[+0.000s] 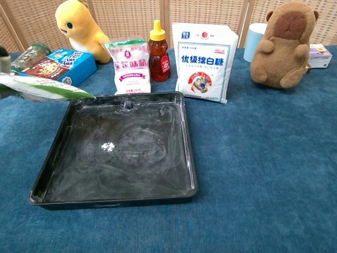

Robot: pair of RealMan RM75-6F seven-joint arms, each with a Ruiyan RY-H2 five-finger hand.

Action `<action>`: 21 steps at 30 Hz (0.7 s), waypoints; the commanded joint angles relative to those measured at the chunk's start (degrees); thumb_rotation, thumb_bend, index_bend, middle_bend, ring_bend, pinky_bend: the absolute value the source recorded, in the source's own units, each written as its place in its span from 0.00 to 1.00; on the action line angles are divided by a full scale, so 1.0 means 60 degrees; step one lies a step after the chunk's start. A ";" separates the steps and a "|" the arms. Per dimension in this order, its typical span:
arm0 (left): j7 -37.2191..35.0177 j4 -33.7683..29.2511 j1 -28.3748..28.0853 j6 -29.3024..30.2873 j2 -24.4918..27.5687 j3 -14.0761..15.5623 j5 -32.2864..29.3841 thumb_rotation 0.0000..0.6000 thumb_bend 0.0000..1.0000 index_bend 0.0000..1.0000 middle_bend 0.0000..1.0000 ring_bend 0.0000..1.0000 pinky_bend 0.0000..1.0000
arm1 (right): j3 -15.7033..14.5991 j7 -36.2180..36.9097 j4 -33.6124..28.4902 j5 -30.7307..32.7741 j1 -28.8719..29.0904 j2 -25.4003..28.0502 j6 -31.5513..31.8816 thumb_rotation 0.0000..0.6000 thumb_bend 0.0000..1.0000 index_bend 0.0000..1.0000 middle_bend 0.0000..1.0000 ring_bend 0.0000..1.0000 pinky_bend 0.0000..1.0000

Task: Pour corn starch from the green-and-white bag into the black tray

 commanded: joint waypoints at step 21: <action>-0.2145 -0.0967 0.0615 -0.1198 0.1084 0.0911 -0.0158 0.84 0.00 0.00 0.00 0.00 0.12 | -0.0009 -0.0010 -0.0032 -0.0016 -0.0008 0.0007 0.0025 1.00 0.08 0.20 0.01 0.00 0.00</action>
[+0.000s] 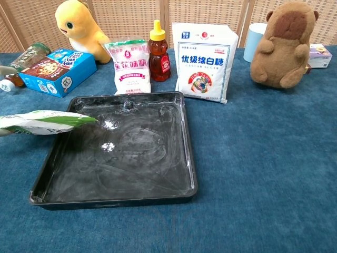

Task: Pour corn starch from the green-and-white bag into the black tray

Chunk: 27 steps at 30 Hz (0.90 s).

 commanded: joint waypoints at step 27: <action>0.1556 -0.1936 0.2180 0.2768 0.2482 0.0636 0.0433 1.00 0.00 0.00 0.00 0.00 0.09 | 0.0137 0.0219 -0.0087 0.0027 -0.0096 0.0176 0.0298 1.00 0.08 0.20 0.01 0.00 0.00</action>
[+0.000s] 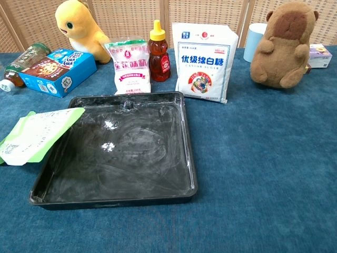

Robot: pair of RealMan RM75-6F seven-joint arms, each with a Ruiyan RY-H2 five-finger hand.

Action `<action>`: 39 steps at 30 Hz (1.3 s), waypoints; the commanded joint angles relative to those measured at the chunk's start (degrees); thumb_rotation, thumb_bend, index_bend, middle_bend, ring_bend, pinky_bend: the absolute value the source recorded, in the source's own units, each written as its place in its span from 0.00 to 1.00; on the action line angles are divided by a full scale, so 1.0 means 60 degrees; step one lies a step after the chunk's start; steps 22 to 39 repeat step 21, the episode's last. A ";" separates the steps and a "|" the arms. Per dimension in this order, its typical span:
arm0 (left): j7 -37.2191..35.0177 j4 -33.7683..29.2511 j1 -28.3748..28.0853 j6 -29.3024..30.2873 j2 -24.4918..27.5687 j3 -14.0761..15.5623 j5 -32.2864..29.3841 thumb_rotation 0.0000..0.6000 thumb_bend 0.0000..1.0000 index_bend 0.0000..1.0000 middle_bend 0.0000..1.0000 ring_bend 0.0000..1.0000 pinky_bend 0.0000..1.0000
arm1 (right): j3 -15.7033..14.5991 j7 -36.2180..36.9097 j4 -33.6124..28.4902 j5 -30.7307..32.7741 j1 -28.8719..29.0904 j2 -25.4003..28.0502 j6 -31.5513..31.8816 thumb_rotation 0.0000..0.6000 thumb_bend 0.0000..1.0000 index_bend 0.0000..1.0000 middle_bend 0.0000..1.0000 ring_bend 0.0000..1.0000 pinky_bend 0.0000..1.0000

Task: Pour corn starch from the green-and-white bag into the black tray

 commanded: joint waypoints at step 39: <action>0.1097 -0.0994 0.0544 -0.0059 0.0668 -0.0252 -0.0382 1.00 0.00 0.00 0.00 0.00 0.08 | 0.0178 -0.0554 0.0240 -0.0015 -0.0088 -0.0284 0.0439 1.00 0.08 0.20 0.01 0.00 0.00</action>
